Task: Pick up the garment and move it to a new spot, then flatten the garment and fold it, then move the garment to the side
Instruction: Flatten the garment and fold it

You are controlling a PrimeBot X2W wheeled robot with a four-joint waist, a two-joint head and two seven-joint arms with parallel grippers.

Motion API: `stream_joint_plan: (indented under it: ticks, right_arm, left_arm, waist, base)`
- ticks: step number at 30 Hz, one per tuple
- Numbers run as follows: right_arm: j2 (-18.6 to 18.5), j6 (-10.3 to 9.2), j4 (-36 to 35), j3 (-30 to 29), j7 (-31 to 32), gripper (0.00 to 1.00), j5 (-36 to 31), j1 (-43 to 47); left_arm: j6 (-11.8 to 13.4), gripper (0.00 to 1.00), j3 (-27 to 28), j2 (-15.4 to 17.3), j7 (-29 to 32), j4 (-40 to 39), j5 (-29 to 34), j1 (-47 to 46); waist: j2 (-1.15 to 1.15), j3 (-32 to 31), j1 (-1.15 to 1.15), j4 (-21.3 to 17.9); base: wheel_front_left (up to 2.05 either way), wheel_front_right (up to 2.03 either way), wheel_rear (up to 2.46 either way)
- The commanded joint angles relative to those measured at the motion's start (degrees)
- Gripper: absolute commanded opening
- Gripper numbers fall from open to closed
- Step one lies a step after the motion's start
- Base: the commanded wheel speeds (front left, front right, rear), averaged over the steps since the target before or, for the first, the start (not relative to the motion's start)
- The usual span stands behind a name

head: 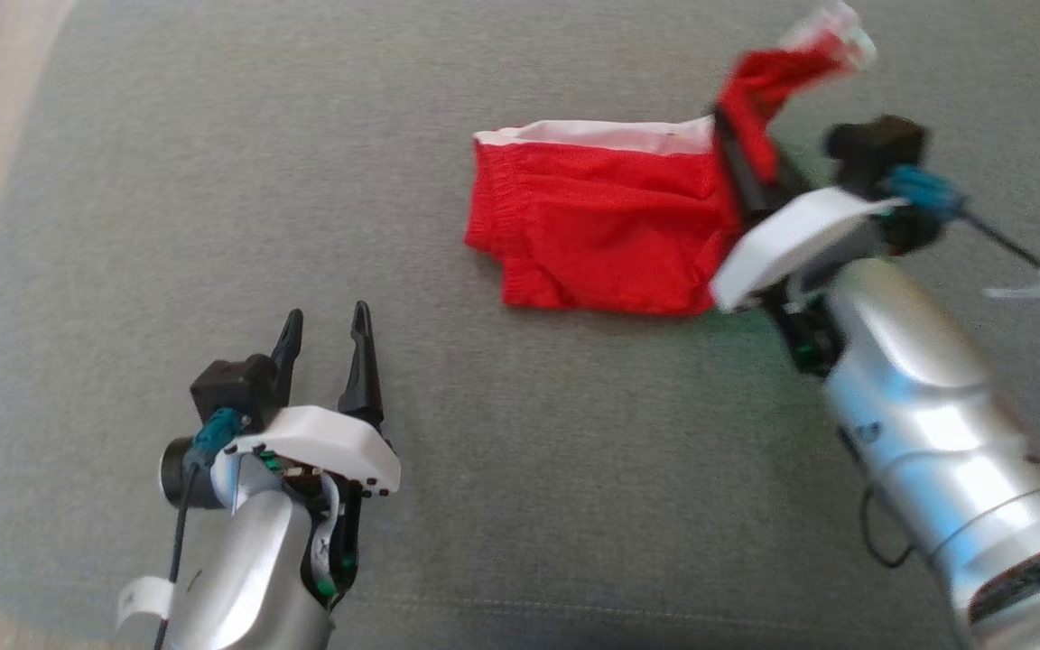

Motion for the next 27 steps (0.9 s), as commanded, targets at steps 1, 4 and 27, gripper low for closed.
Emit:
stream_joint_plan:
  ticks: [1, 4, 27]
  right_arm:
    - [1.31, -0.05, -1.86, 1.20, -0.03, 0.00, -0.26, -0.72]
    - [3.14, -0.05, -2.89, 4.33, 1.10, 0.00, 0.41, -0.23]
    - [4.82, -0.05, -4.60, 1.84, -1.87, 1.00, 3.48, 6.34]
  left_arm:
    - [0.25, 1.00, 1.30, 1.02, -0.30, -1.70, -0.29, -0.36]
    - [0.52, 1.00, 0.50, 1.02, -0.30, -1.72, -0.78, -0.17]
    - [1.55, 1.00, 1.05, 1.02, -0.30, -2.16, 1.30, -0.02]
  waist:
    - [0.00, -0.28, 0.00, 1.16]
    - [0.00, -0.63, 0.00, 3.02]
    - [0.00, -1.21, 0.00, -0.42]
  base:
    - [0.00, 0.00, 0.00]
    - [0.00, 0.00, 0.00]
    - [0.00, 0.00, 0.00]
